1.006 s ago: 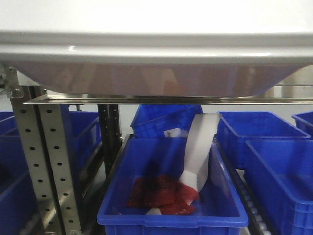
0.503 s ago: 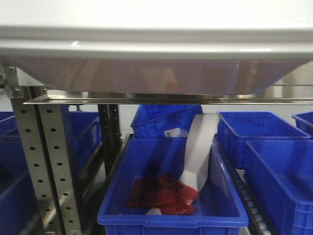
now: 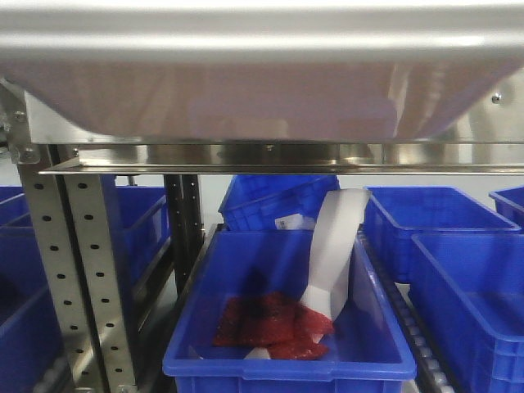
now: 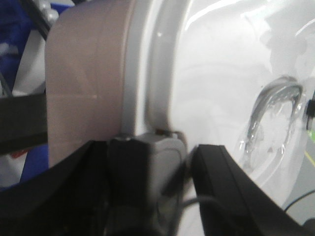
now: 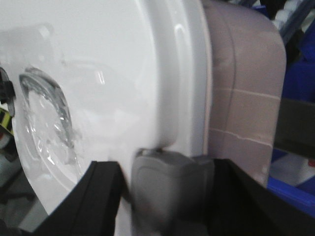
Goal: Grab white bin and place on right shelf
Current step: 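Raise the pink bin with both grippers above the upper shelf rail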
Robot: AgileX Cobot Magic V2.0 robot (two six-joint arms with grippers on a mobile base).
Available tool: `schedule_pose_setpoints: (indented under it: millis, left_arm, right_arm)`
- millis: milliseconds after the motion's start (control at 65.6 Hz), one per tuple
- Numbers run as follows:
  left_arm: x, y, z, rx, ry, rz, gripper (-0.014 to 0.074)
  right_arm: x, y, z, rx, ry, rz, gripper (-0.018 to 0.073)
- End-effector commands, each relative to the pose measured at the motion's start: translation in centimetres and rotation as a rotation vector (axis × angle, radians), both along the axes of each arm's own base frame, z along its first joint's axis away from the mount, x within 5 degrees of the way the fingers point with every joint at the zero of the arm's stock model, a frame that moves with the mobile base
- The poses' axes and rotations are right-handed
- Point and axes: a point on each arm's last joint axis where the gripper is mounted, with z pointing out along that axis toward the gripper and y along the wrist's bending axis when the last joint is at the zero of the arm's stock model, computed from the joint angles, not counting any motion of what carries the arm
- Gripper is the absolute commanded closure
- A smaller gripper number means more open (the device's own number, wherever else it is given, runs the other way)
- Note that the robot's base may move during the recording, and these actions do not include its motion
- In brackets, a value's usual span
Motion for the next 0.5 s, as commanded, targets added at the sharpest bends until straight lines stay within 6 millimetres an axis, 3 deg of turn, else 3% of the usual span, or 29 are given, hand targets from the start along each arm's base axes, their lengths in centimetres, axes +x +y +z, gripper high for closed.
schedule_pose_setpoints:
  millis: [0,274,488]
  left_arm:
    - [-0.8,-0.8,2.6,-0.173,-0.061,-0.044,0.0388]
    - [-0.2,-0.9,3.6,-0.352,-0.044,-0.048,0.0385]
    - [1.4,-0.9,4.0,-0.365,-0.033,-0.053,0.0385]
  right_arm:
    - [-1.1,1.1,2.9,0.227,-0.084,0.104,0.0219]
    - [-0.6,1.0,3.9,0.371,-0.095,0.104,0.0218]
    - [0.9,0.7,4.2,0.407,-0.078,0.098,0.0218]
